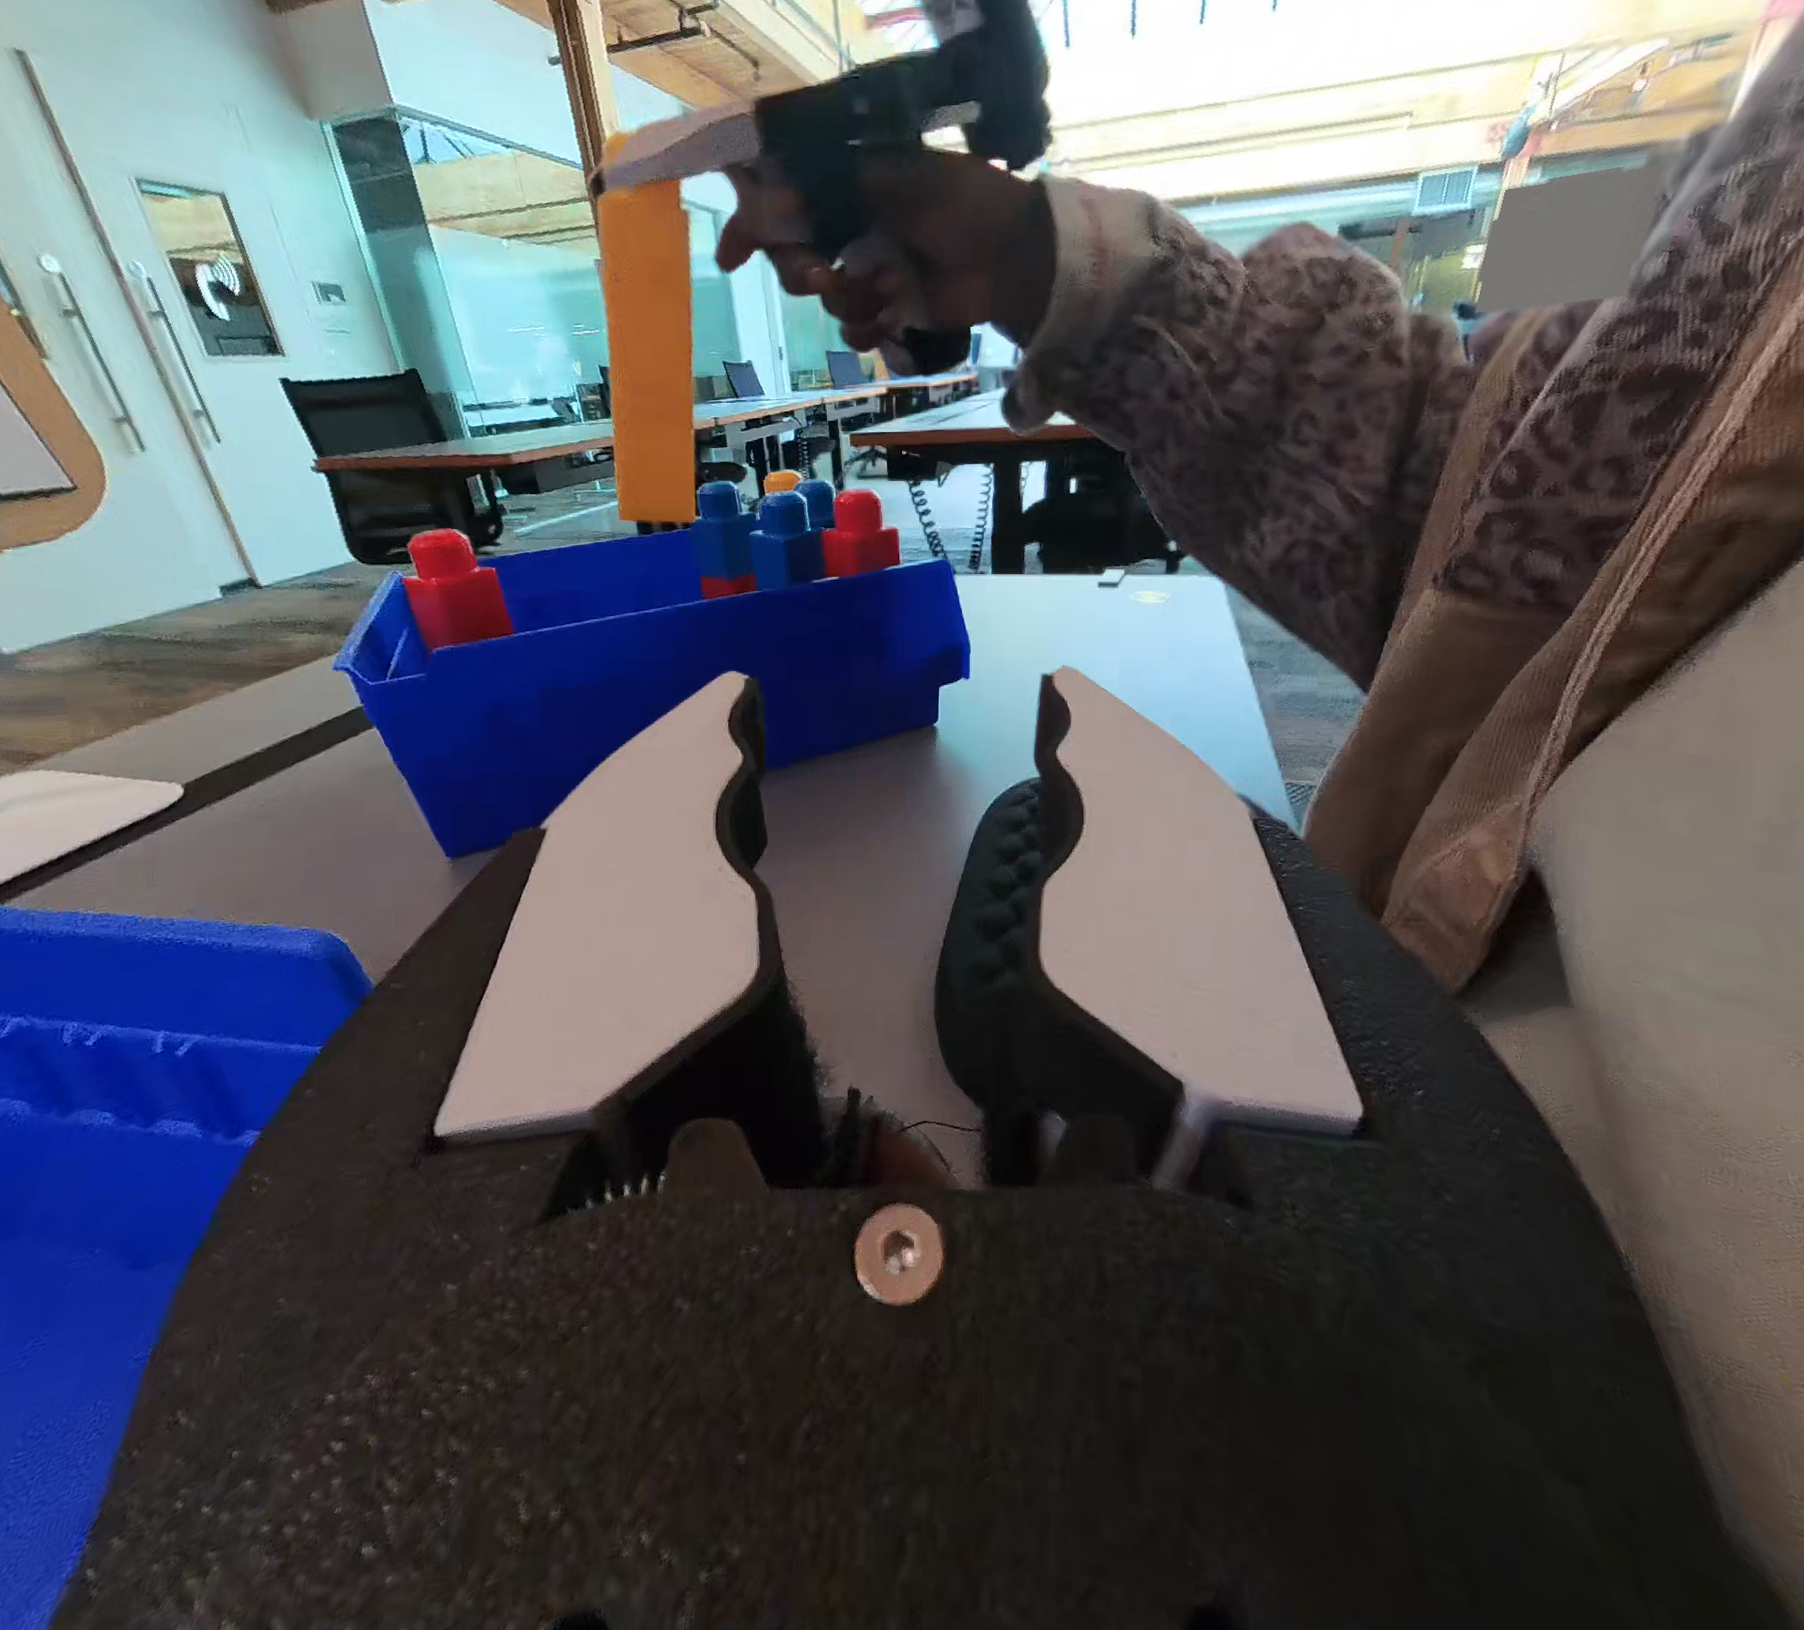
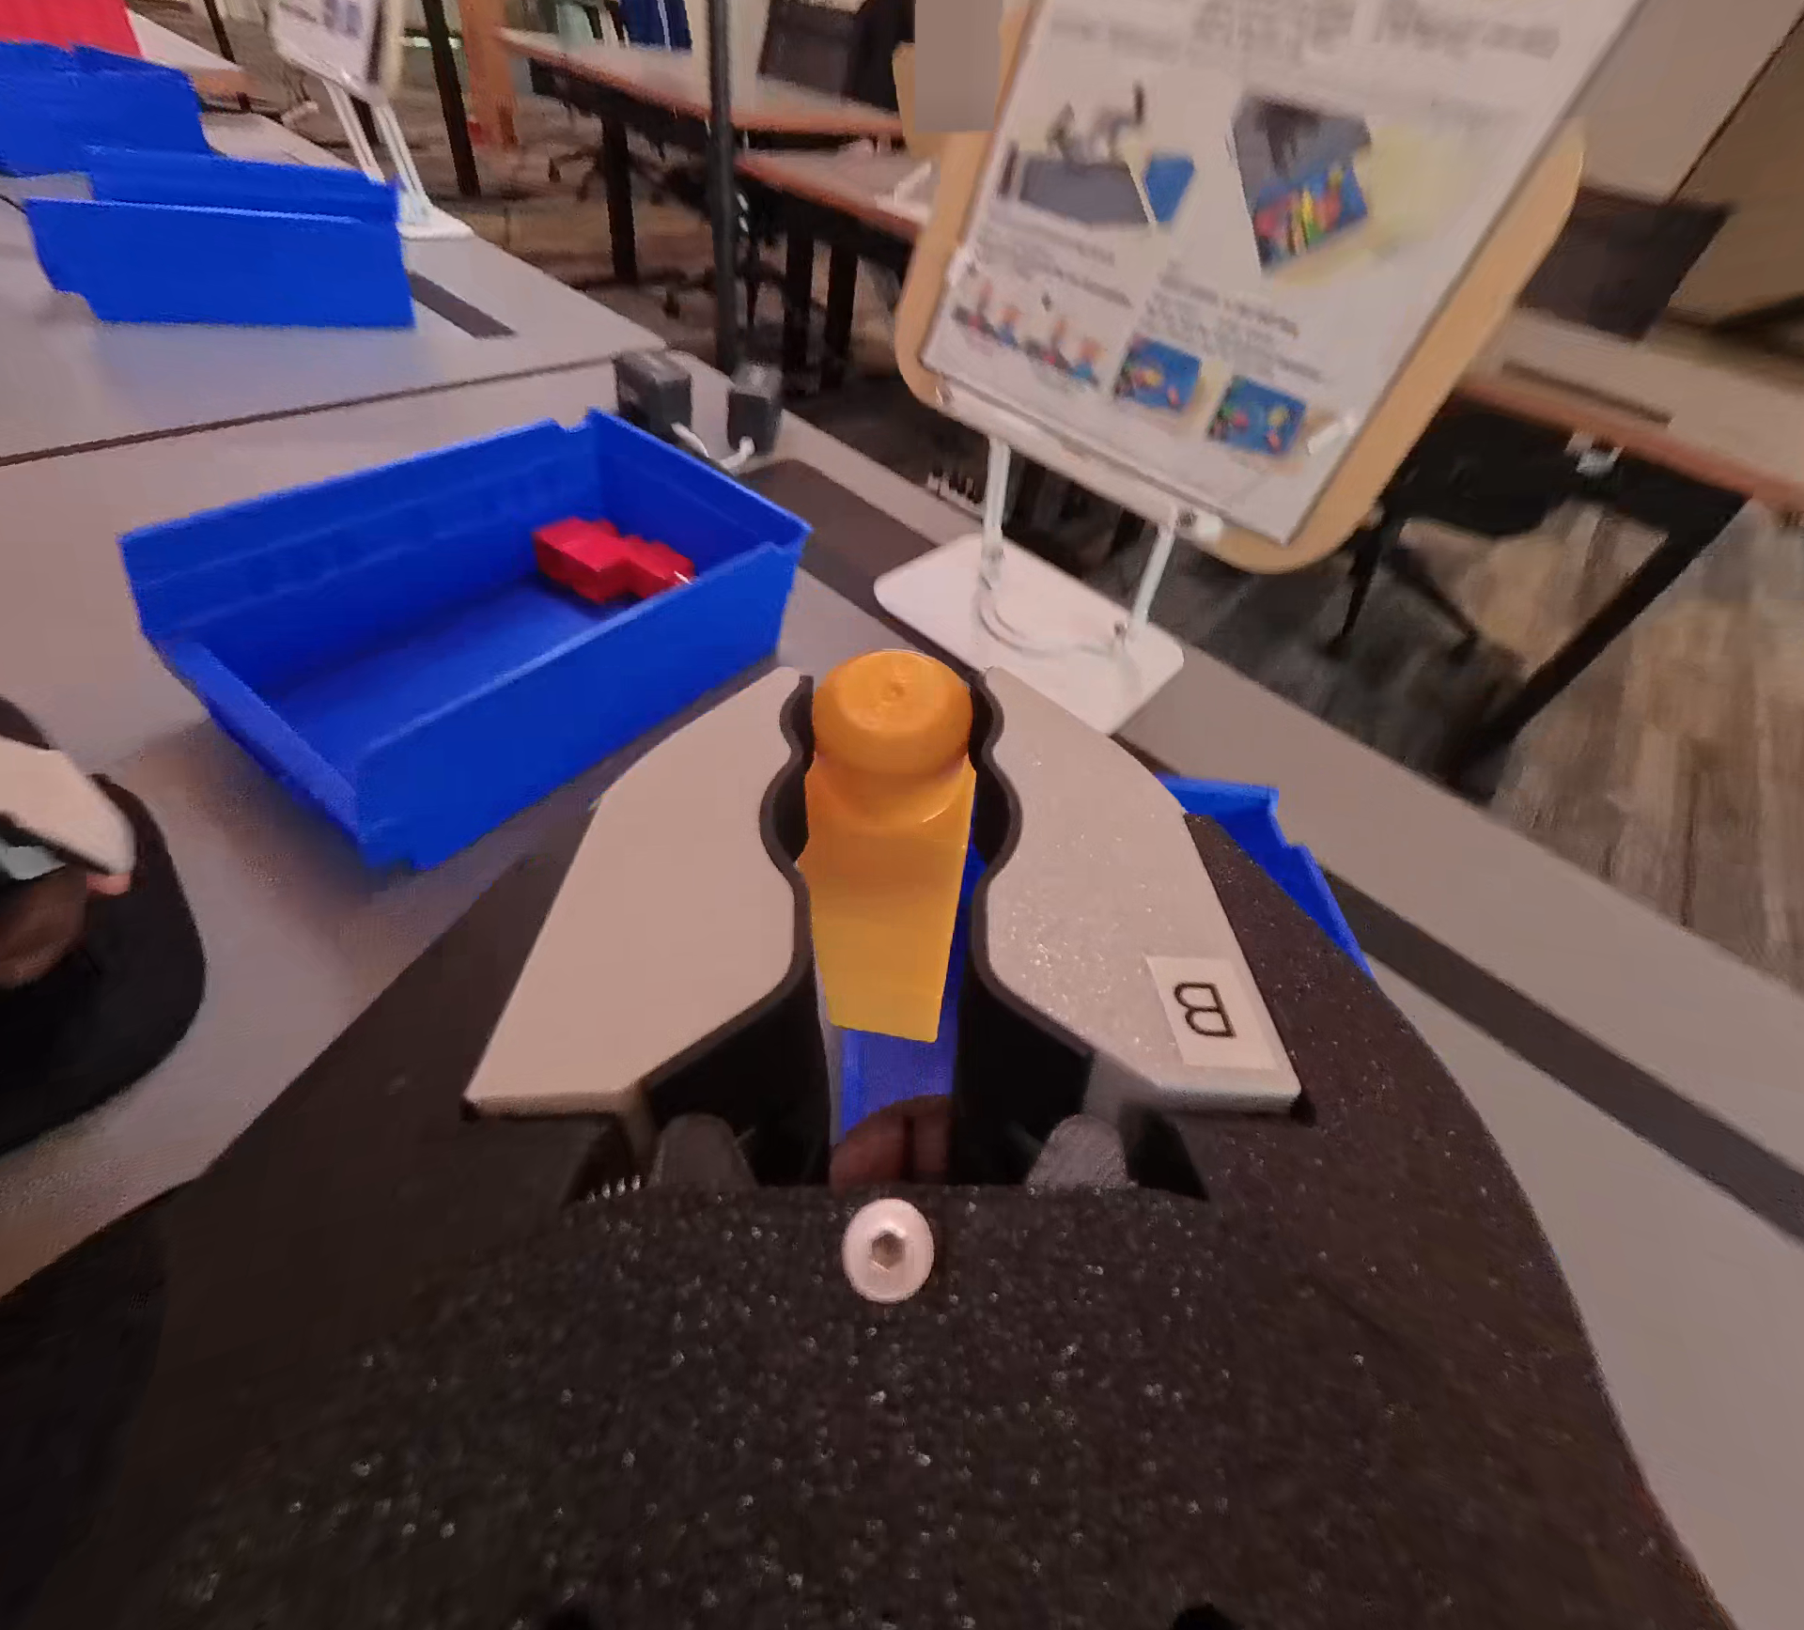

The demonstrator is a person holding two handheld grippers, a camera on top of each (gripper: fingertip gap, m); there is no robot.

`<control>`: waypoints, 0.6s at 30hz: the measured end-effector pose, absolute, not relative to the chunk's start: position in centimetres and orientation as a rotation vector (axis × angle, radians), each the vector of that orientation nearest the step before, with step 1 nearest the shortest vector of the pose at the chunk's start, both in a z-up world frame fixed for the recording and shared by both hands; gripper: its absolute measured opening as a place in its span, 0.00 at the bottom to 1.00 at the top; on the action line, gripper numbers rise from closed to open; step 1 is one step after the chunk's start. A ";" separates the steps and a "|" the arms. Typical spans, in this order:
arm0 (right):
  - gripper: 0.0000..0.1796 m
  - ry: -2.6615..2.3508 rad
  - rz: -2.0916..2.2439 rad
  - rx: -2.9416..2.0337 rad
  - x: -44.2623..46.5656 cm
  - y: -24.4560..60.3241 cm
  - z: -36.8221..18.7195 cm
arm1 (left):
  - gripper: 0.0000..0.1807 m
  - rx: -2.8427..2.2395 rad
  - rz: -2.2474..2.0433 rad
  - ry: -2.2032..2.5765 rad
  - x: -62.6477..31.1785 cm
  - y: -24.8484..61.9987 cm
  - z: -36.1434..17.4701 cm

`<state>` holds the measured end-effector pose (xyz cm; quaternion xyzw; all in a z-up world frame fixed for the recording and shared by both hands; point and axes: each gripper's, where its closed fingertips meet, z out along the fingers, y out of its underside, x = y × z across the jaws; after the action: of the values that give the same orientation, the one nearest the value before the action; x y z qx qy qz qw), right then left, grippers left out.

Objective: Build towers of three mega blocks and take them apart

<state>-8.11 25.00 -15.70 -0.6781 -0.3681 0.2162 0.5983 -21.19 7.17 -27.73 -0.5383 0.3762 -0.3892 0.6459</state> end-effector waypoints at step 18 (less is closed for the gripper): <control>0.17 -0.698 0.279 -2.077 -4.9 40.5 -28.2 | 0.26 -1.249 -0.834 0.905 -21.2 7.8 -29.1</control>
<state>-4.90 40.50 -28.24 -0.8398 -0.2824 0.1129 0.4497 -21.21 7.77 -29.12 -0.5476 0.3967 -0.3656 0.6396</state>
